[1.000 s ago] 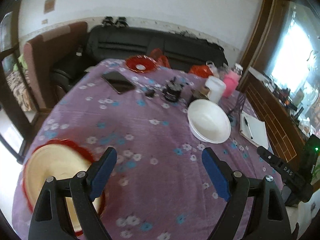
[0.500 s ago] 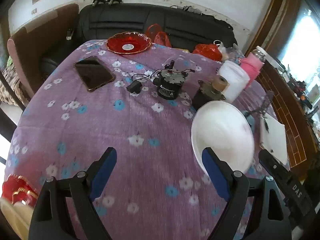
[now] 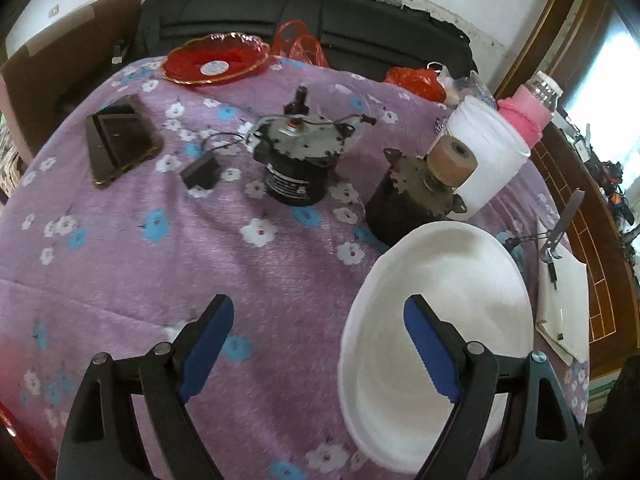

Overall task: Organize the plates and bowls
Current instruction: 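Move both grippers to the large white bowl and grip its rim, then carry the white bowl with both grippers over the stack and lower it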

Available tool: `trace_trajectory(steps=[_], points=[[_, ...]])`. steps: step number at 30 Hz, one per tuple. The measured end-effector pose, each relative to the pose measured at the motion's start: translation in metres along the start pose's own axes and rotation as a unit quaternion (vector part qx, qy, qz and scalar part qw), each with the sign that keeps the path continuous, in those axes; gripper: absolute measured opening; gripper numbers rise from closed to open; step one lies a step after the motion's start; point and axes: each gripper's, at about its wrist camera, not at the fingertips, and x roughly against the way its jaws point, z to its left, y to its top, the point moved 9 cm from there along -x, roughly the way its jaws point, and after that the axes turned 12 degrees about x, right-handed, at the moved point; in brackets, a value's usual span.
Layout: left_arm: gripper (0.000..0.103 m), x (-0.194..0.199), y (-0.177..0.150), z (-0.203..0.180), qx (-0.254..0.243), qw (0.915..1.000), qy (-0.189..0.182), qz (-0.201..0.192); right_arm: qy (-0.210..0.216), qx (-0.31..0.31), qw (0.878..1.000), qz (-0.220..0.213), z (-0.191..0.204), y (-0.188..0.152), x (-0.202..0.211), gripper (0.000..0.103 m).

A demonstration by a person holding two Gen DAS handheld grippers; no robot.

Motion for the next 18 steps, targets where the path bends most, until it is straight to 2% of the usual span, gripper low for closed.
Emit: trace_trajectory(steps=[4, 6, 7, 8, 9, 10, 13, 14, 15, 18], points=[[0.086, -0.011, -0.006, -0.013, -0.006, 0.9999, -0.004, 0.012, 0.004, 0.002, 1.0, 0.005, 0.001, -0.002, -0.005, 0.048], [0.085, -0.013, -0.01, -0.02, -0.02, 0.9997, 0.0, 0.013, 0.004, 0.004, 1.0, 0.009, 0.002, -0.004, -0.007, 0.043], [0.081, -0.013, -0.012, -0.022, -0.027, 0.9996, 0.002, 0.012, 0.004, 0.004, 1.0, 0.01, 0.002, -0.005, -0.008, 0.039], [0.063, -0.012, -0.015, -0.026, -0.038, 0.9992, 0.005, 0.013, 0.006, 0.003, 1.0, 0.011, 0.003, -0.006, -0.009, 0.035], [0.039, -0.013, -0.018, -0.027, -0.046, 0.9987, 0.008, 0.019, 0.008, 0.003, 1.0, 0.013, 0.003, -0.006, -0.01, 0.032], [0.032, -0.015, -0.021, -0.028, -0.051, 0.9982, 0.01, 0.03, 0.01, 0.002, 1.0, 0.014, 0.004, -0.007, -0.011, 0.027], [0.024, -0.01, -0.026, -0.021, -0.049, 0.9981, 0.023, 0.03, 0.001, 0.002, 1.0, 0.015, 0.003, -0.007, -0.01, 0.022], [0.02, -0.006, -0.026, -0.019, -0.05, 0.9982, 0.025, 0.024, 0.002, 0.001, 1.0, 0.014, 0.003, -0.007, -0.01, 0.016], [0.018, 0.0, -0.025, -0.015, -0.05, 0.9982, 0.028, 0.015, 0.005, 0.0, 1.0, 0.015, 0.004, -0.007, -0.01, 0.016], [0.017, 0.014, -0.028, -0.007, -0.04, 0.9988, 0.026, 0.009, 0.012, 0.012, 1.0, 0.014, 0.014, -0.008, -0.008, 0.015]])
